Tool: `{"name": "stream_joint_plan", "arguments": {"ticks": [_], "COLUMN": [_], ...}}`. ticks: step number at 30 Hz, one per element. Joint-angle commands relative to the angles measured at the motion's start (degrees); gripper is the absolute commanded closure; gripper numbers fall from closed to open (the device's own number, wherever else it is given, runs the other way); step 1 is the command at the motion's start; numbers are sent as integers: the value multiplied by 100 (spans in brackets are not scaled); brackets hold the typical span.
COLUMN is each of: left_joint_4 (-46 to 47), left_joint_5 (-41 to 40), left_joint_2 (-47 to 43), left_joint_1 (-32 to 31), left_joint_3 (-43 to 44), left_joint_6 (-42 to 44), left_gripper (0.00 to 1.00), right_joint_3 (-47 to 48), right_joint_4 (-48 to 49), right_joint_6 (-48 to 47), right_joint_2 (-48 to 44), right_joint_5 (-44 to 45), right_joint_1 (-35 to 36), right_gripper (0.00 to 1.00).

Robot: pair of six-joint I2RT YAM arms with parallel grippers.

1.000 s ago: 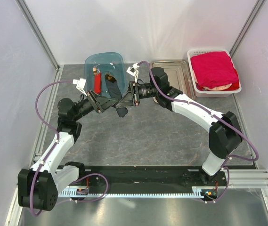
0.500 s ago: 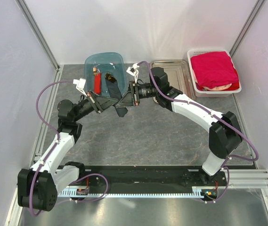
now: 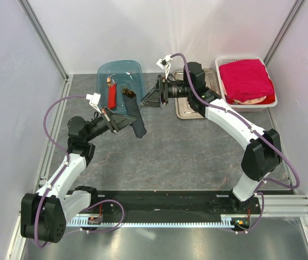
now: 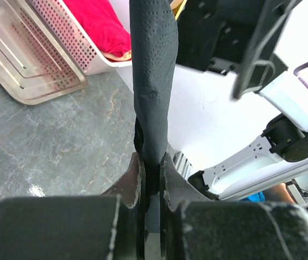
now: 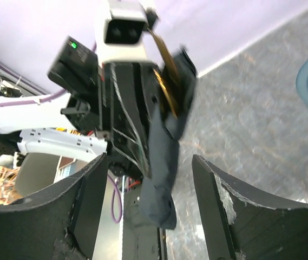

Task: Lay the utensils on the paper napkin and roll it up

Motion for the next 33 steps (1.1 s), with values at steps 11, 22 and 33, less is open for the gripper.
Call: {"name": "stream_joint_plan", "arguments": {"ticks": [11,22,33], "left_joint_4": [397,353,379], "left_joint_5": [227,218,77], "left_joint_2": [-102,-111,-94], "left_joint_1": [-58,-93,-85], "left_joint_3": [70,61,210], "left_joint_6": [127,127,101], "left_gripper": [98,98,98], "right_joint_3": [493,449,55], "right_joint_4": [-42,-68,-209], "right_joint_6": [-82,-240,-240], "right_joint_2": [224,259,58], "right_joint_5": [208,454,437], "right_joint_1": [246,396,326], "right_gripper": [30,100,34]}}
